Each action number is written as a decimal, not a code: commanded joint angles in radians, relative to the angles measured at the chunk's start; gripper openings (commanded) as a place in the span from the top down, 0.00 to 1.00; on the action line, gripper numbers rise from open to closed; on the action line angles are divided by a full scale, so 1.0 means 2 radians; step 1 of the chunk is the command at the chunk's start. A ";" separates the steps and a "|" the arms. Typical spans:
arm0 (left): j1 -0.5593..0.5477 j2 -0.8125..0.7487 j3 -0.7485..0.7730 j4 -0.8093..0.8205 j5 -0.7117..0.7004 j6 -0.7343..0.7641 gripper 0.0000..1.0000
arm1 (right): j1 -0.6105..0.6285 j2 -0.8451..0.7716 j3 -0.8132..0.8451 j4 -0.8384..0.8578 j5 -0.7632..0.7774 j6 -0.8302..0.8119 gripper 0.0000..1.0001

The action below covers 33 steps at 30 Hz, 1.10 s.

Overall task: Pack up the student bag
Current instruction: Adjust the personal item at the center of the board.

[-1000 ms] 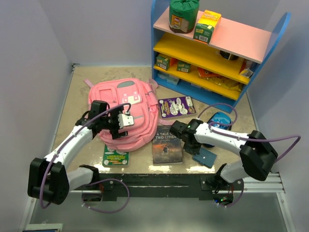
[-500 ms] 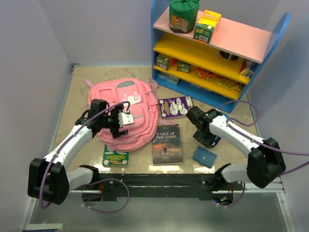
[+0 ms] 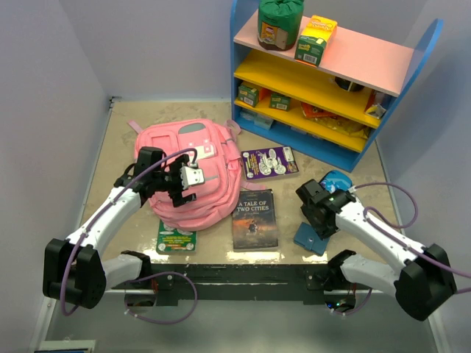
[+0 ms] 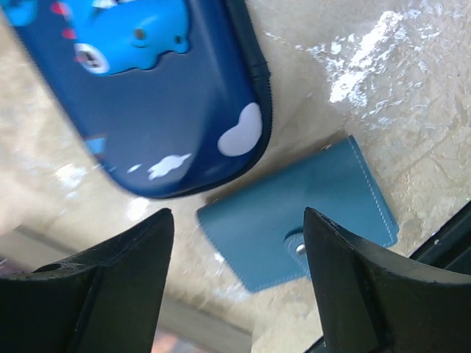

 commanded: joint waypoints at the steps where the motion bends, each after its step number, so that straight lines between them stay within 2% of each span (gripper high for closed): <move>1: -0.003 -0.003 0.010 0.003 0.016 0.003 0.00 | -0.002 0.059 -0.013 0.036 0.012 0.029 0.27; 4: -0.003 -0.006 0.013 0.001 0.008 0.004 0.00 | -0.001 0.102 0.000 0.036 0.020 0.008 0.29; 11: -0.003 -0.006 0.013 0.005 0.004 0.002 0.00 | 0.031 0.118 -0.001 0.051 0.001 0.002 0.35; 13: -0.003 -0.005 0.013 0.004 0.003 0.001 0.00 | 0.038 0.138 -0.004 0.067 -0.012 0.000 0.44; 16: -0.003 -0.003 0.013 0.005 -0.003 0.006 0.00 | 0.099 0.183 0.018 0.090 -0.040 0.012 0.41; 19: -0.003 0.000 0.012 0.005 -0.005 0.007 0.00 | 0.111 0.214 0.046 0.123 -0.042 -0.004 0.39; 25: -0.003 0.000 0.006 0.007 -0.009 0.006 0.00 | 0.109 0.235 0.121 0.172 -0.008 -0.063 0.42; 30: -0.003 -0.005 -0.004 0.013 -0.015 0.006 0.00 | 0.089 0.244 0.148 0.211 -0.001 -0.106 0.45; 33: -0.003 -0.006 -0.007 0.013 -0.020 0.007 0.00 | 0.078 0.246 0.163 0.205 0.012 -0.124 0.41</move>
